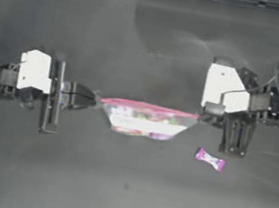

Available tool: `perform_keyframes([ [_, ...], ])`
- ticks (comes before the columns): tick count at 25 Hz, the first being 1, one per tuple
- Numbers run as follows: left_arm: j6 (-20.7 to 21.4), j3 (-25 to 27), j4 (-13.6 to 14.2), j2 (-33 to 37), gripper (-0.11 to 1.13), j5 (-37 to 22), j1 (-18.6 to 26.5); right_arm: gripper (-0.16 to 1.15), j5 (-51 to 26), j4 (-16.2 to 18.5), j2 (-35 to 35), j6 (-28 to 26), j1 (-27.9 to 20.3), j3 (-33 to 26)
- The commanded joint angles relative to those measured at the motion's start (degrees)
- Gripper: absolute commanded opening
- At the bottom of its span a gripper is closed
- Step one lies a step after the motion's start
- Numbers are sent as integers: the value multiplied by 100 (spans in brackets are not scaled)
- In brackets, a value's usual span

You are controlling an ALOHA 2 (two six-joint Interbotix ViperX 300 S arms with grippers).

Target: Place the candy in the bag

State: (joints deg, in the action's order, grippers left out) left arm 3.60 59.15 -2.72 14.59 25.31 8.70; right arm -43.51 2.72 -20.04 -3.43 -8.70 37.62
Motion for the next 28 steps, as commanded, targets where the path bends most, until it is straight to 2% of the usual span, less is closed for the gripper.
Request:
perform_keyframes([
  [1,26,-79,0,-141,7,44,0,6,158,18,-114,-35,35,35],
  [28,123,-334,26,-527,7,211,-9,6,932,-35,211,-132,176,114],
])
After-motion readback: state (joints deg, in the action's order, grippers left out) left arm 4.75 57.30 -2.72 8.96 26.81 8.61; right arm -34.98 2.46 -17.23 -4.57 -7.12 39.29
